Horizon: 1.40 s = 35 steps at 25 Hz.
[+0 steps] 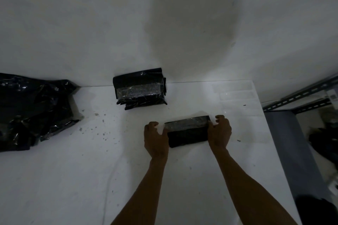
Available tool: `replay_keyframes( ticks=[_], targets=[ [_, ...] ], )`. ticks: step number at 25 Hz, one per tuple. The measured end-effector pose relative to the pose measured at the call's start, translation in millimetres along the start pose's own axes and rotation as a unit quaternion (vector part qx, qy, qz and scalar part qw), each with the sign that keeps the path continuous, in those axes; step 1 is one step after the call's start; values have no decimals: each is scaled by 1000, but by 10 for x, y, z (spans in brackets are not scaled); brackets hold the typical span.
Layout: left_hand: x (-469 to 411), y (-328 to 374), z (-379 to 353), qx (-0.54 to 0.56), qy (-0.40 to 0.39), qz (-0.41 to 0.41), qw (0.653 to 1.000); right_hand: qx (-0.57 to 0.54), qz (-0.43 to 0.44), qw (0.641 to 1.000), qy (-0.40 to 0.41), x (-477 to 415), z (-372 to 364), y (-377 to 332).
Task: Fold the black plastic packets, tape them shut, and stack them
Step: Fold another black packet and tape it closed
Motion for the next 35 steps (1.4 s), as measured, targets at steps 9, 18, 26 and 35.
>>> replay_keyframes(
  ticks=[9,18,26,35],
  targets=[
    [224,38,-317,-74,-125,-265,953,56,356,924,-128,291,-153,-133],
    [41,145,-269,-61,-117,-319,939,55,385,912,-133,308,-28,-373],
    [-185,-54,-370,-77,-203,-295,930,50,356,916,-175,183,-39,-206],
    [81,102,-226,21,-60,-102,993,41,216,967,-132,354,52,-153]
  ],
)
Point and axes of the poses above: each hand's wrist, its own x-axis away from the middle knuckle, its own z-axis out of the back of the hand, y = z × x, the point moved 4 cm from there along -x, towards the middle knuckle, and after that the axes turned 10 degrees about y, right-handed, at the moved point
